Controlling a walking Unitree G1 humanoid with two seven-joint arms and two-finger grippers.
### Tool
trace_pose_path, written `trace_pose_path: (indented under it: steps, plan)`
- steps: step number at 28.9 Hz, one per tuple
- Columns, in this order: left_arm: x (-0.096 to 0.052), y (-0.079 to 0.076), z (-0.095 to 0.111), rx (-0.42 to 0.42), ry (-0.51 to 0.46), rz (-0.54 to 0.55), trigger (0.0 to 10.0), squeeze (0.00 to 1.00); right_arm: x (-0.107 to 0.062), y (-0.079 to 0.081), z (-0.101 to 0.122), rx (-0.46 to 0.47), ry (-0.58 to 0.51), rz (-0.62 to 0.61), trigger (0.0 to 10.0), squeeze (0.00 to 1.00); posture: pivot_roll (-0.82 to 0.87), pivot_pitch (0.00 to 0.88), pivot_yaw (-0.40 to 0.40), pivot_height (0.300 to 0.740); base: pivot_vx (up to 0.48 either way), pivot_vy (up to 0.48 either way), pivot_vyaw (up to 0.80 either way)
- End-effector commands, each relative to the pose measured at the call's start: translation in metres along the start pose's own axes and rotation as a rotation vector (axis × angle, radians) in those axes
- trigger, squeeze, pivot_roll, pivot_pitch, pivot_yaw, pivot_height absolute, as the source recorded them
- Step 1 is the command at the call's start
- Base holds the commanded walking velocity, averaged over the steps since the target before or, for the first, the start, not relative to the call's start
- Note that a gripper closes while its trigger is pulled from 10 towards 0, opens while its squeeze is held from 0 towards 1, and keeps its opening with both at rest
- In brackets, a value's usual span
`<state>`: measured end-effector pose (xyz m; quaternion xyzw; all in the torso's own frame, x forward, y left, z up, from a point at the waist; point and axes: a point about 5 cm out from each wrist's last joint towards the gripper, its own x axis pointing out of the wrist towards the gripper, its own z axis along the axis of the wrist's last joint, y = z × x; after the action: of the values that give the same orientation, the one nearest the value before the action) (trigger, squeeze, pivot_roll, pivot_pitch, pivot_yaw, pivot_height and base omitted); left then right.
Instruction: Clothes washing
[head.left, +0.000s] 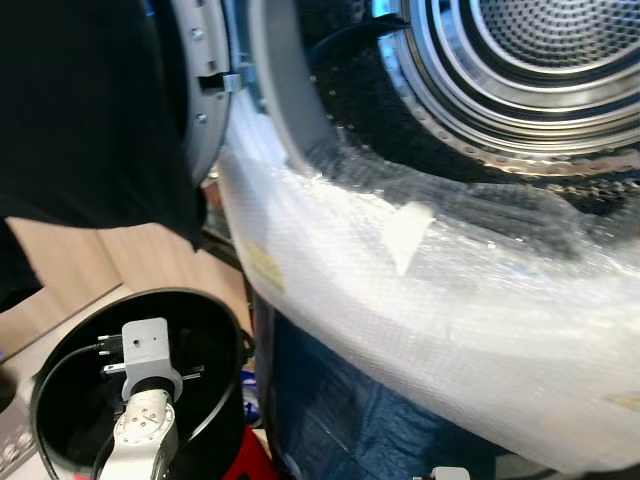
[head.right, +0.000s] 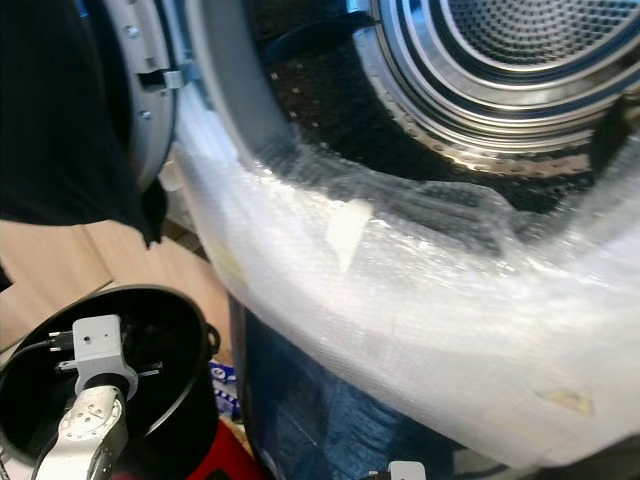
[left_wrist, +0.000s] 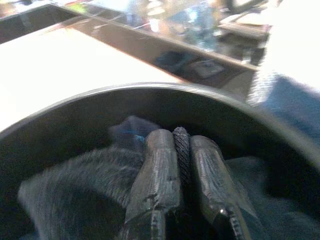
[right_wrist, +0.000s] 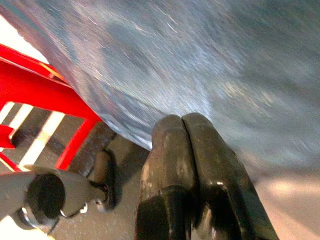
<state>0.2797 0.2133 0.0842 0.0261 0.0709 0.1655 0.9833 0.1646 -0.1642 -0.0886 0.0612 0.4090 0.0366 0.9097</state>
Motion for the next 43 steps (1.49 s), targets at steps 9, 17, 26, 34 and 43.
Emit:
trace_pose_path:
  steps: [9,17,26,34,43]
  plan:
    - [-0.001,0.002,-0.002,0.007,0.003,-0.002,10.0,0.0,0.0,-0.001,0.0,0.008,-0.006,-0.003,10.0,0.0,0.11,0.044,-0.015,0.74,0.0,0.0,0.0]
    - [-0.011,-0.011,0.012,0.054,-0.076,-0.219,10.0,0.0,0.0,0.004,0.015,-0.204,-0.067,0.165,10.0,0.0,0.11,0.052,-0.009,0.74,0.0,0.0,0.0]
    - [-0.043,0.003,0.051,0.01,-0.333,-0.255,10.0,0.0,-0.007,-0.02,0.034,-0.292,-0.145,0.241,10.0,0.0,0.11,0.062,-0.019,0.74,0.0,0.0,0.0]
    - [-0.077,0.014,0.044,-0.07,-0.274,-0.294,10.0,0.0,-0.004,-0.014,0.041,-0.3,-0.167,0.276,10.0,0.0,0.15,0.065,-0.029,0.74,0.0,0.0,0.0]
    - [-0.099,0.004,0.051,-0.129,-0.106,-0.71,10.0,0.0,-0.001,-0.009,0.054,-0.337,-0.179,0.347,10.0,0.0,0.2,0.069,-0.042,0.74,0.0,0.0,0.0]
